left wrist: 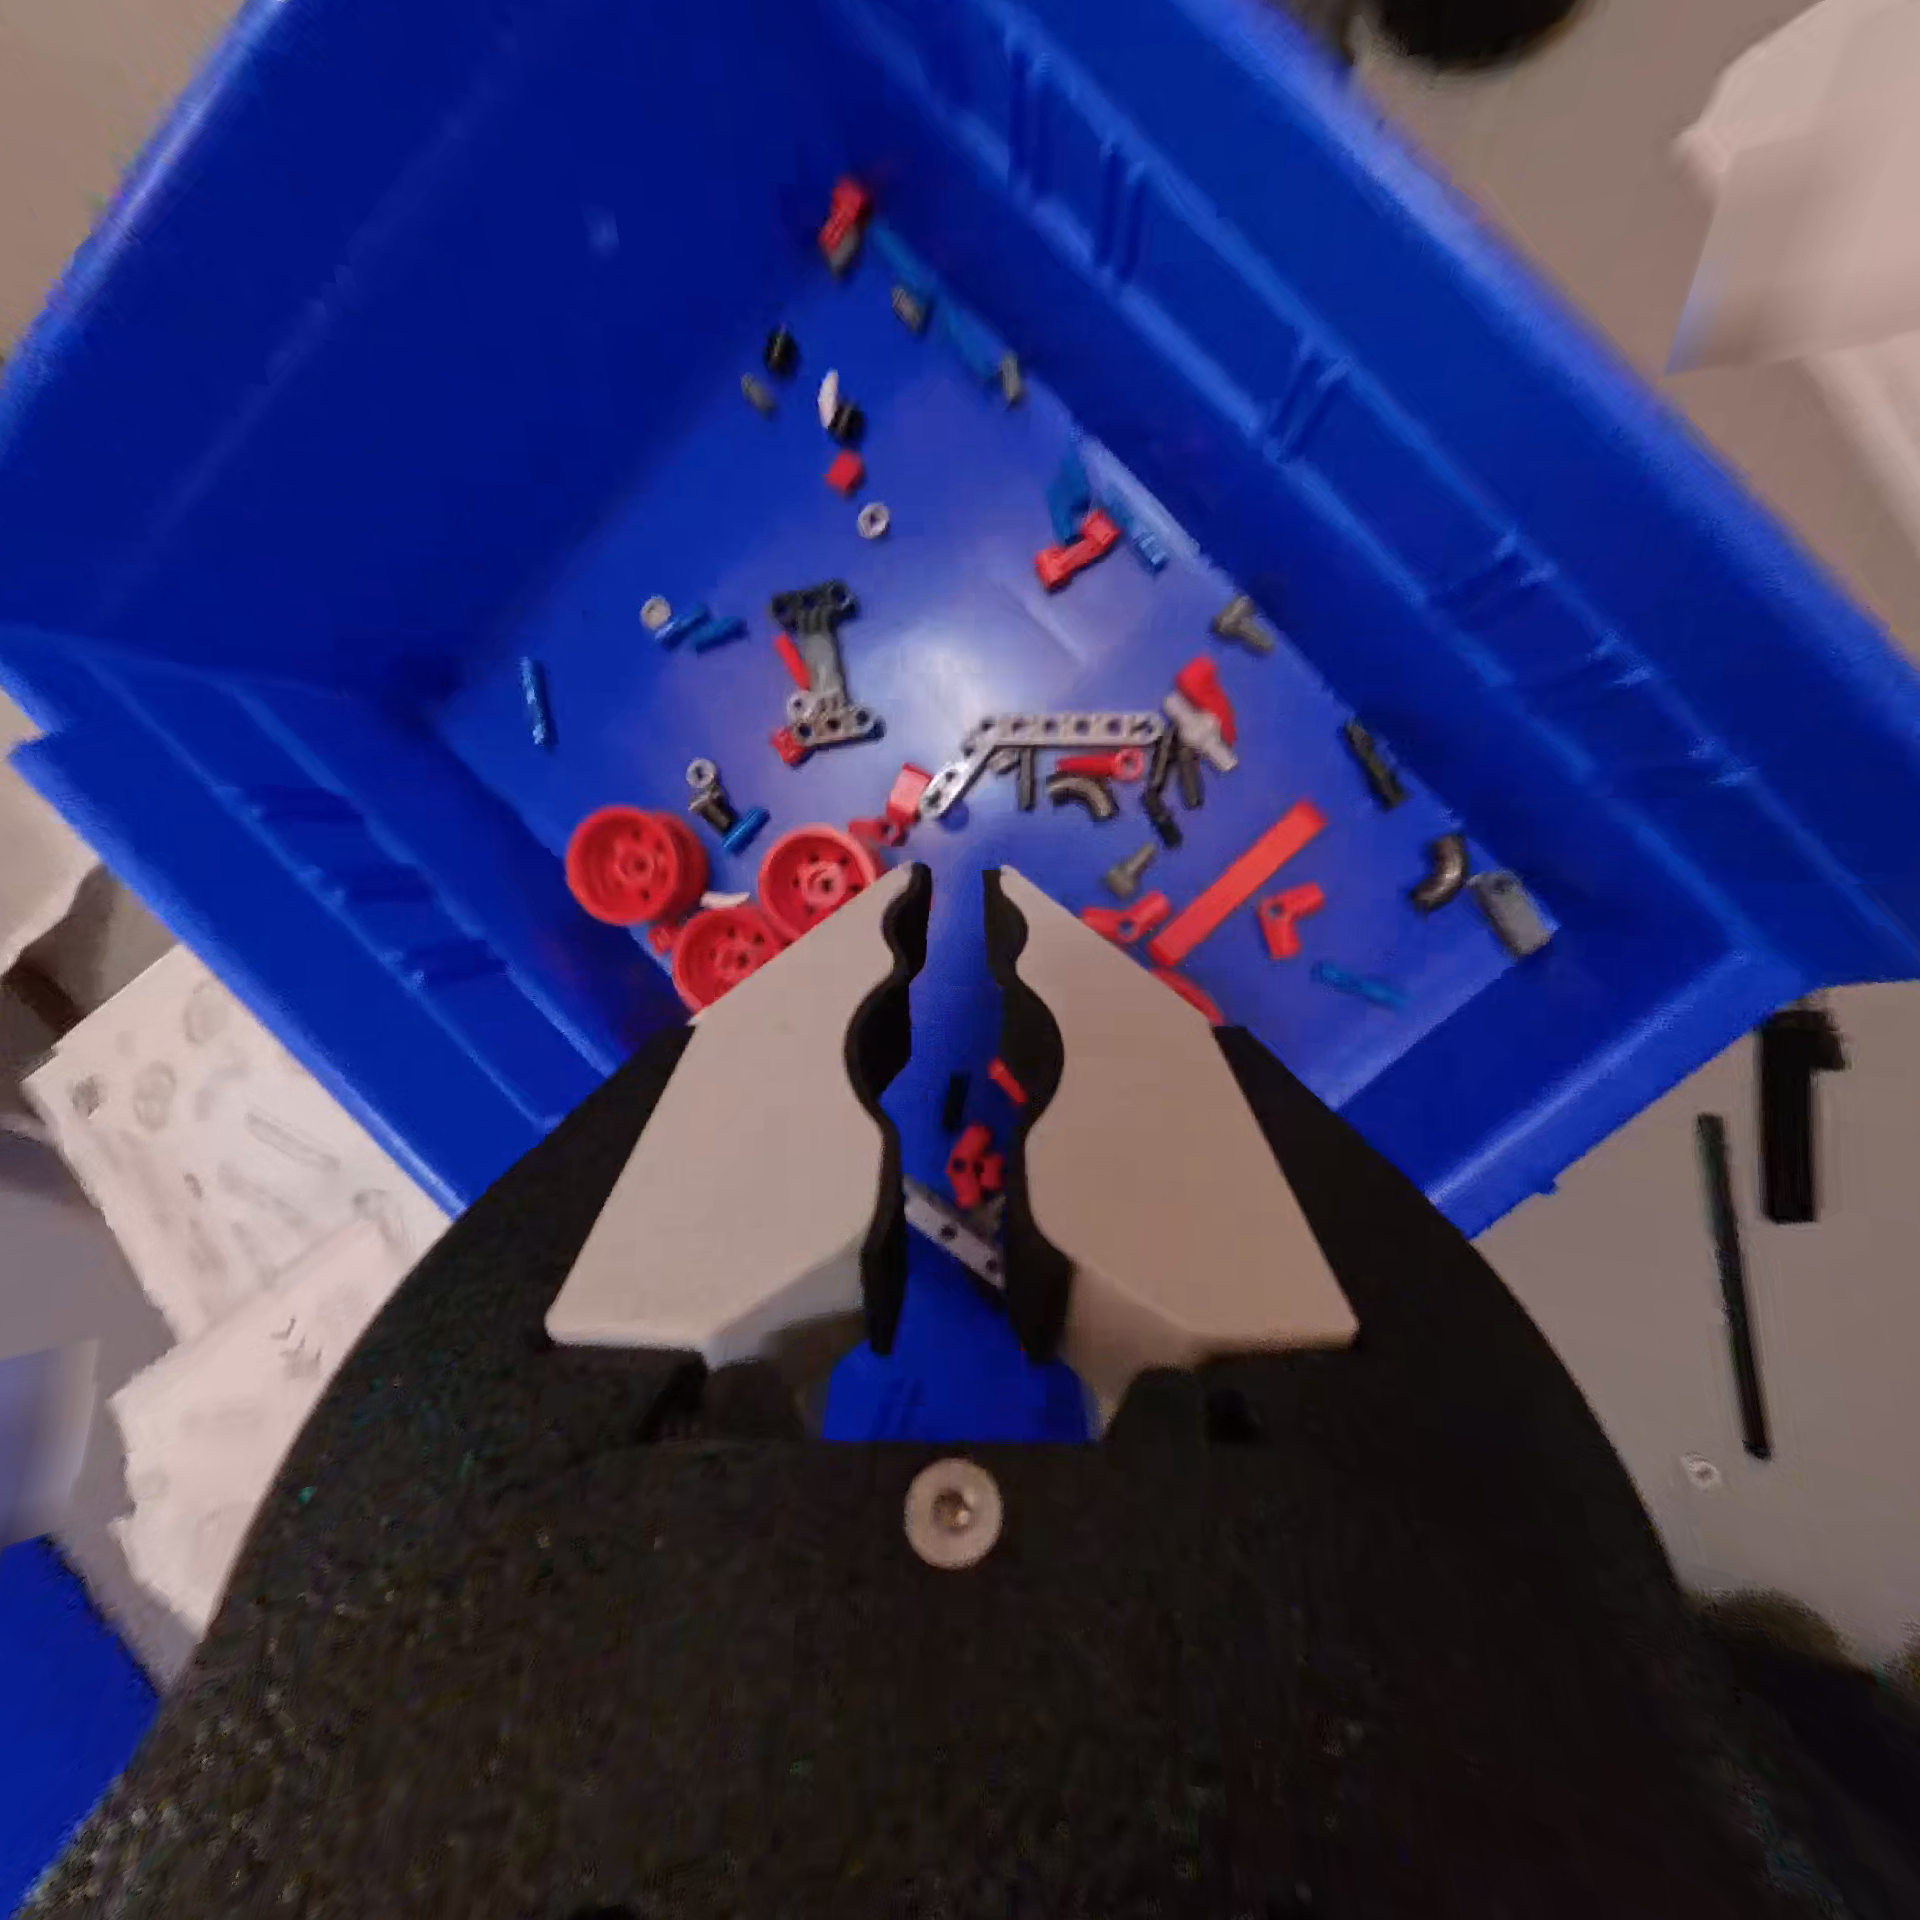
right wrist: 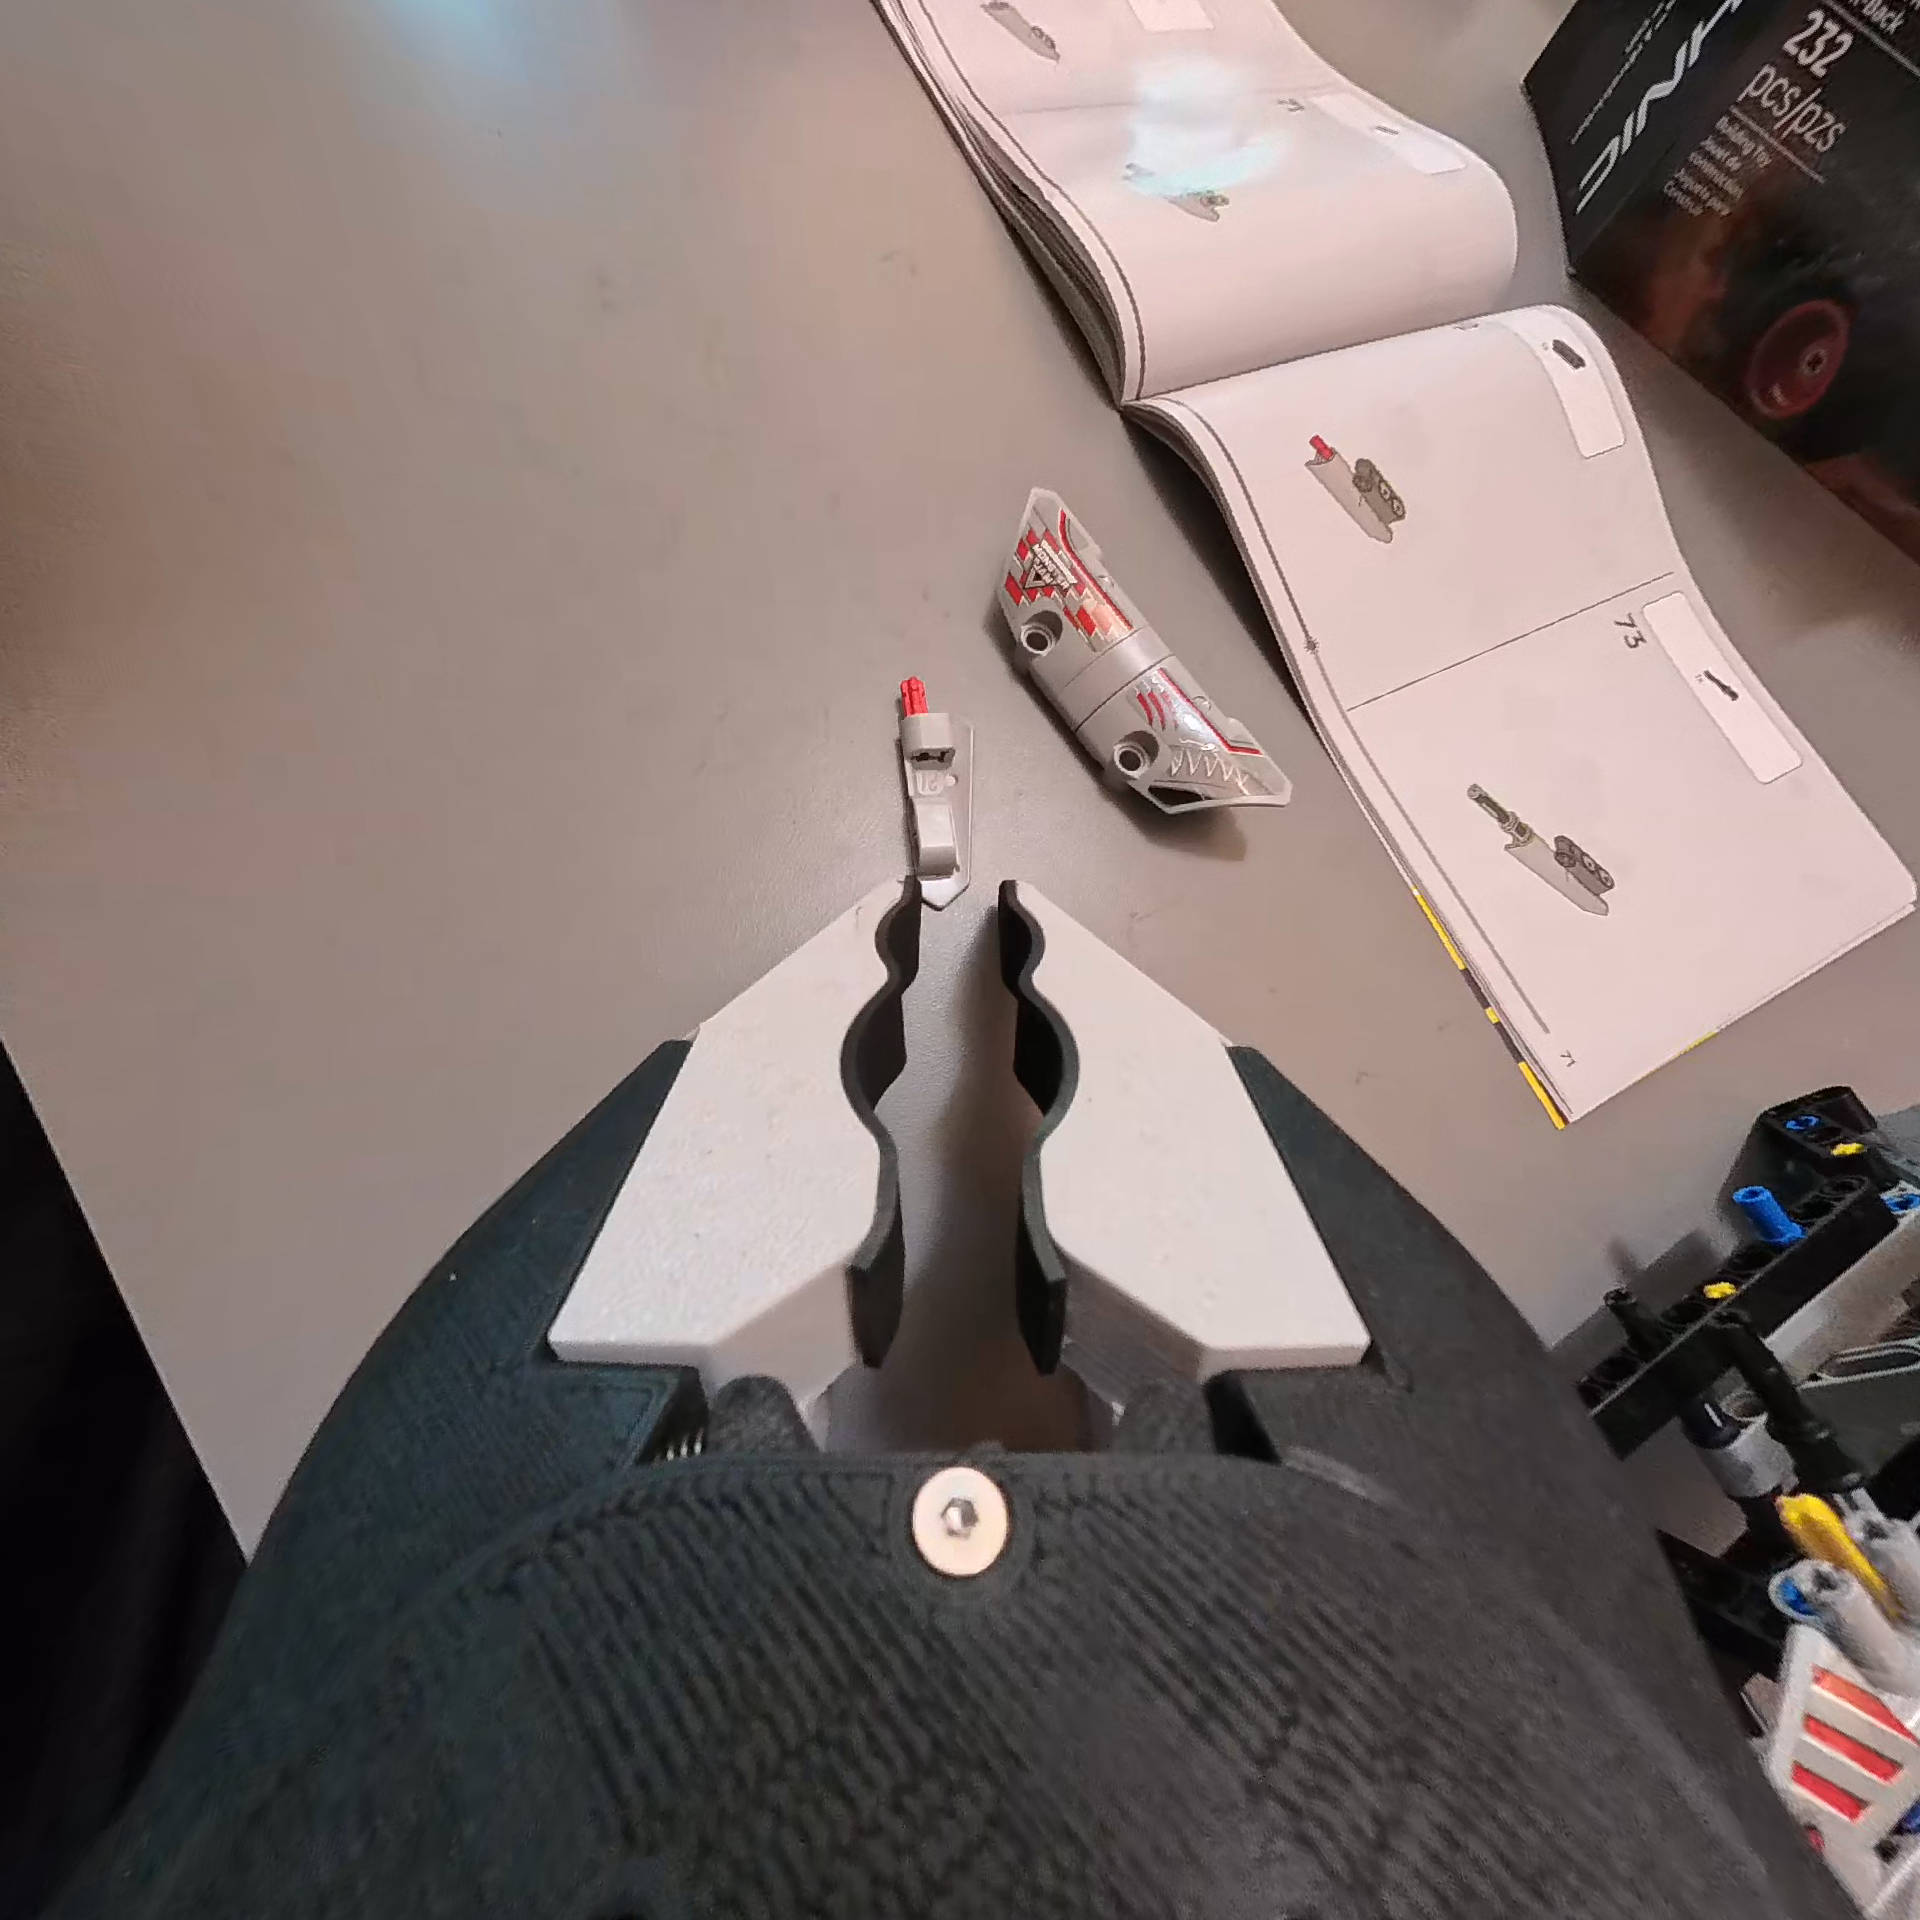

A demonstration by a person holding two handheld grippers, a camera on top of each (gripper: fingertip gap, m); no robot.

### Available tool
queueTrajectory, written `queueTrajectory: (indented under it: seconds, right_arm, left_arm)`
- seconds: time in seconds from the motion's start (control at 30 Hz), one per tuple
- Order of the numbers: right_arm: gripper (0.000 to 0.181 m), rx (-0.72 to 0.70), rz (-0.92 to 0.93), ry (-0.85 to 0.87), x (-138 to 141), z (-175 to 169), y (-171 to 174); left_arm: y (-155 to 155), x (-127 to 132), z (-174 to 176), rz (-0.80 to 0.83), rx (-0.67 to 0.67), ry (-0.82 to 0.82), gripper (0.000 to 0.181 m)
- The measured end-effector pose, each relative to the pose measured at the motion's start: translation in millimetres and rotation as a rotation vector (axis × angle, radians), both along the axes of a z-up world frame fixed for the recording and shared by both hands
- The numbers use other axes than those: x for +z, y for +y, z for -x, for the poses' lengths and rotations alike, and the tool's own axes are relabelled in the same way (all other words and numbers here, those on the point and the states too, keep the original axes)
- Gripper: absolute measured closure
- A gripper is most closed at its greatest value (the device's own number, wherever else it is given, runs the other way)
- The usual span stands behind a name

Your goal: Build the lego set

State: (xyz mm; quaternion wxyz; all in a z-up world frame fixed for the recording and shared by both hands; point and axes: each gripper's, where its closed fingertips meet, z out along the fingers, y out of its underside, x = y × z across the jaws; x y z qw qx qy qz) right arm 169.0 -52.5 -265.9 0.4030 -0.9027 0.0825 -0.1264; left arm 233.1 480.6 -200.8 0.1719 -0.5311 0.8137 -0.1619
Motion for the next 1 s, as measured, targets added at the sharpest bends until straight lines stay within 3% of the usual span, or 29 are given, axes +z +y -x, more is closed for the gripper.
queueTrajectory:
  seconds: [0.13, 0.23, 0.43, 0.63, 0.7, 0.8, 1.0]
  right_arm:
    - [0.169, 0.002, 0.002, -0.009, 0.0, 0.4, 0.1]
    - [0.169, 0.003, 0.000, 0.000, -0.1, 0.3, 0.1]
    - [0.169, 0.003, -0.005, 0.025, -0.4, 0.3, 0.1]
    - [0.170, 0.006, 0.002, -0.002, -0.1, 0.7, 0.4]
    - [0.170, 0.007, 0.002, 0.000, -0.3, 0.9, 0.5]
    - [0.170, 0.006, 0.000, 0.008, -0.3, 0.6, 0.4]
    - [0.170, 0.007, 0.006, -0.021, -0.1, 0.7, 0.4]
  left_arm:
    - [14.1, -14.4, 24.6, -0.087, 0.024, 0.150, 0.178]
    - [17.6, -39.0, 50.0, -0.121, 0.001, 0.328, 0.167]
    - [33.9, -66.3, 53.6, -0.235, 0.029, 0.457, 0.164]
    - [39.1, -69.3, 54.3, -0.240, 0.080, 0.470, 0.167]
    - [34.2, -70.7, 56.2, -0.192, 0.092, 0.478, 0.179]
    - [32.1, -71.3, 56.9, -0.127, 0.143, 0.484, 0.180]
    - [26.7, -58.9, 45.6, -0.091, 0.123, 0.388, 0.180]
